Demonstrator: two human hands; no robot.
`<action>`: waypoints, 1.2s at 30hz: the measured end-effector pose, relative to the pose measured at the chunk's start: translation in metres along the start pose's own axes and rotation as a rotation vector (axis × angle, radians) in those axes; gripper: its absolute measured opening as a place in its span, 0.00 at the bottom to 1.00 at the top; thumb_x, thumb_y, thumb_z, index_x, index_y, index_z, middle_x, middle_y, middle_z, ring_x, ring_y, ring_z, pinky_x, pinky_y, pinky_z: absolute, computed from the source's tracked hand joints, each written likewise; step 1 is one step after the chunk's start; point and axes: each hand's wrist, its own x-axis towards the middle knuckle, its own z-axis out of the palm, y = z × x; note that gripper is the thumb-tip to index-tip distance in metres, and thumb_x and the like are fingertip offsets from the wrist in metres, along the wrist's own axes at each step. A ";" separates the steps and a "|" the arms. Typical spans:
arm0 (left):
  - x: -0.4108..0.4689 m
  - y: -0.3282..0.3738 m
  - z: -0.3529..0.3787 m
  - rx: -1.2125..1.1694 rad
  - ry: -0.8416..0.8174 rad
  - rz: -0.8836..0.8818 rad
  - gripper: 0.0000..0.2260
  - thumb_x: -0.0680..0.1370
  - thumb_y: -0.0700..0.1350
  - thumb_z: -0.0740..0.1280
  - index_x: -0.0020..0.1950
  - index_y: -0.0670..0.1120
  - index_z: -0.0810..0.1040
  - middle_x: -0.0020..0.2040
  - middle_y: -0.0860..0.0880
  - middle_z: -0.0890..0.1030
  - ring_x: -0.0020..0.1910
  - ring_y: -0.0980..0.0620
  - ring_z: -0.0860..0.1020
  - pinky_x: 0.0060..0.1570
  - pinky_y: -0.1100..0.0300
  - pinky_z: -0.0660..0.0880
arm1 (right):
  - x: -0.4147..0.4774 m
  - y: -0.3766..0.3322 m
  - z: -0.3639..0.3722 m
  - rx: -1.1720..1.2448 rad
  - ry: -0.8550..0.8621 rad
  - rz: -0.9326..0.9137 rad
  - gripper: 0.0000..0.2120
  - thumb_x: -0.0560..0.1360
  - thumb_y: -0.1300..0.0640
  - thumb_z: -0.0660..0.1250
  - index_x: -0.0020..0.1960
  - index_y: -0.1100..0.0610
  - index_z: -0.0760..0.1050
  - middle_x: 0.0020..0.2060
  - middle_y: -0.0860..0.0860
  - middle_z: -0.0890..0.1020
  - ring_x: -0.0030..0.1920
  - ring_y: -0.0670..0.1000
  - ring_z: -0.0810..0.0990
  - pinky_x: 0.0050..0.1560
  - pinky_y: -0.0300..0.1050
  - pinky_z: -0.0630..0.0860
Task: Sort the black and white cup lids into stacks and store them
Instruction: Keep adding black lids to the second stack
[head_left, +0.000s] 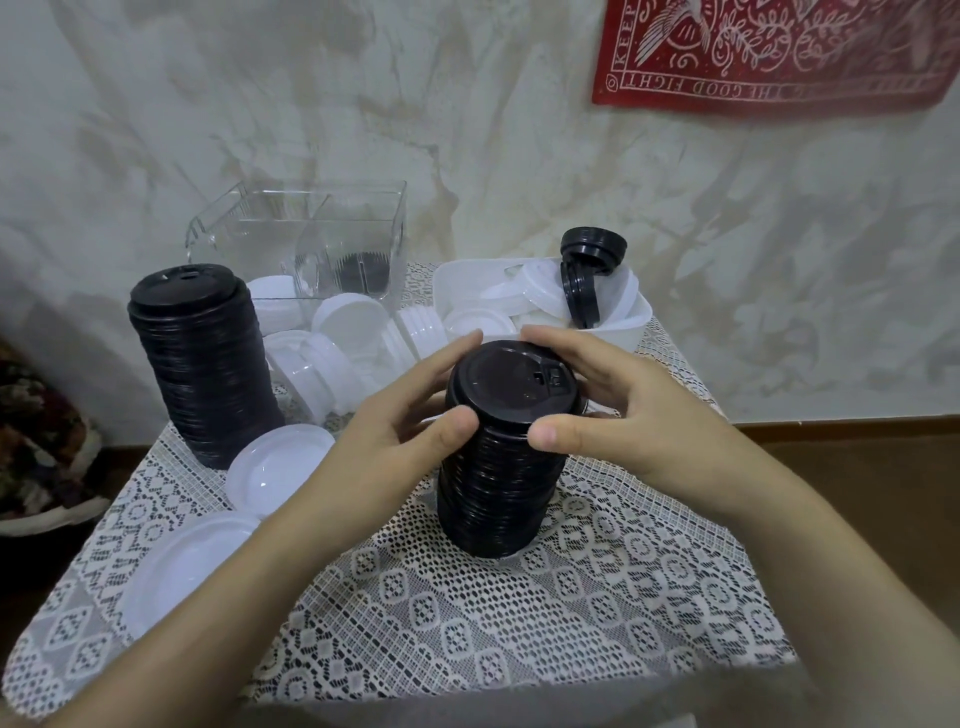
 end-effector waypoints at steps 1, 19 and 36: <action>0.000 0.000 0.001 -0.002 0.018 0.006 0.32 0.76 0.62 0.70 0.78 0.58 0.68 0.71 0.60 0.77 0.72 0.58 0.74 0.69 0.60 0.73 | -0.001 0.000 0.000 0.012 -0.004 -0.001 0.41 0.65 0.46 0.79 0.76 0.42 0.69 0.67 0.33 0.78 0.67 0.34 0.76 0.65 0.38 0.72; -0.004 -0.003 0.004 0.049 0.079 0.021 0.26 0.77 0.58 0.68 0.75 0.58 0.71 0.68 0.60 0.80 0.70 0.59 0.76 0.67 0.63 0.73 | 0.006 0.012 0.005 0.090 -0.038 -0.104 0.29 0.70 0.55 0.76 0.69 0.43 0.75 0.63 0.40 0.83 0.65 0.41 0.80 0.66 0.38 0.75; -0.002 0.001 0.014 -0.009 0.097 0.044 0.24 0.75 0.58 0.67 0.72 0.61 0.71 0.68 0.62 0.79 0.69 0.60 0.76 0.61 0.70 0.73 | 0.026 0.058 -0.020 -0.446 0.244 0.077 0.14 0.75 0.48 0.76 0.60 0.41 0.82 0.46 0.41 0.75 0.42 0.43 0.75 0.46 0.46 0.73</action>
